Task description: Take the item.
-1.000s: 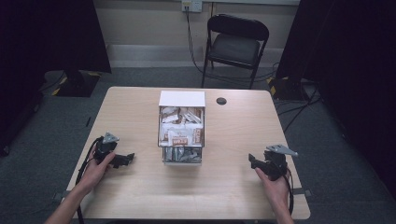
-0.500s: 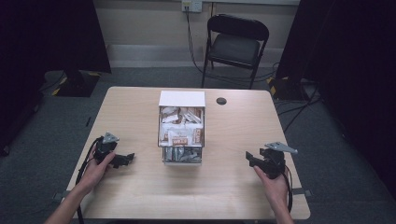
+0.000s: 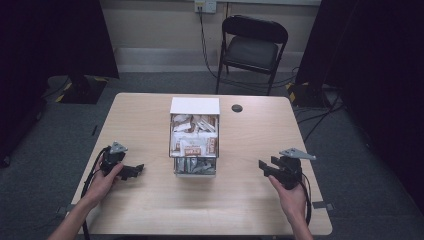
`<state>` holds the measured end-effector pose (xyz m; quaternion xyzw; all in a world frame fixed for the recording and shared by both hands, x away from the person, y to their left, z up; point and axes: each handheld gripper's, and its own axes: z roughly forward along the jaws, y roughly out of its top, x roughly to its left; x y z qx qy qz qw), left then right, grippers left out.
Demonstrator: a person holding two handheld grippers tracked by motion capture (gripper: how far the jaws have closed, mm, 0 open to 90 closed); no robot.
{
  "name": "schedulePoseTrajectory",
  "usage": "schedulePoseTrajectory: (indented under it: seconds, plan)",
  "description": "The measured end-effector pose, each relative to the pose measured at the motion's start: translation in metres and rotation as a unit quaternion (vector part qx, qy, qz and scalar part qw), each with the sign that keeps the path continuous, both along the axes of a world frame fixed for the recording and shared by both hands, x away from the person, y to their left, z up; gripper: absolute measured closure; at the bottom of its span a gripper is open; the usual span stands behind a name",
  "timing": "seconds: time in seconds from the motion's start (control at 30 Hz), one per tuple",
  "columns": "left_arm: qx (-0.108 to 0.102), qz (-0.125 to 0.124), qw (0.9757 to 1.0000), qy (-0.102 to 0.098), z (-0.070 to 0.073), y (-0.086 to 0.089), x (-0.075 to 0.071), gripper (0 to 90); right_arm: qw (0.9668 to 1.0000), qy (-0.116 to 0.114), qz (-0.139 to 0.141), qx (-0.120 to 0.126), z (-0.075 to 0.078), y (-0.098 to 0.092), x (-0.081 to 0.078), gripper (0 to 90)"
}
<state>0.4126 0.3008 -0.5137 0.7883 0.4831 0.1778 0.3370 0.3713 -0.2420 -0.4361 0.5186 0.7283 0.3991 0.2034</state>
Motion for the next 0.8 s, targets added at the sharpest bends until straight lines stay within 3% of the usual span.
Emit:
schedulePoseTrajectory:
  seconds: [0.3, 0.47, 0.53, 0.67, 0.8]
  plan:
    - [0.000, 0.000, 1.0000, 0.000, 0.000, 0.000, 0.000, 0.0, 0.9999, -0.008, 0.012, 0.009, 0.014, 0.011, -0.003, 50.0]
    - [0.000, 0.000, 1.0000, 0.000, 0.000, 0.000, 0.000, 0.0, 0.9990, -0.031, 0.013, 0.031, 0.025, 0.014, -0.003, 46.9]
    - [0.000, 0.000, 1.0000, 0.000, 0.000, 0.000, 0.000, 0.0, 0.9987, -0.041, 0.013, 0.029, 0.029, 0.016, -0.003, 45.8]
    - [0.000, 0.000, 1.0000, 0.000, 0.000, 0.000, 0.000, 0.0, 0.9991, -0.036, 0.002, 0.023, 0.036, 0.017, -0.003, 47.4]
    - [0.000, 0.000, 1.0000, 0.000, 0.000, 0.000, 0.000, 0.0, 0.9989, -0.027, 0.019, 0.033, 0.047, 0.019, 0.000, 44.8]
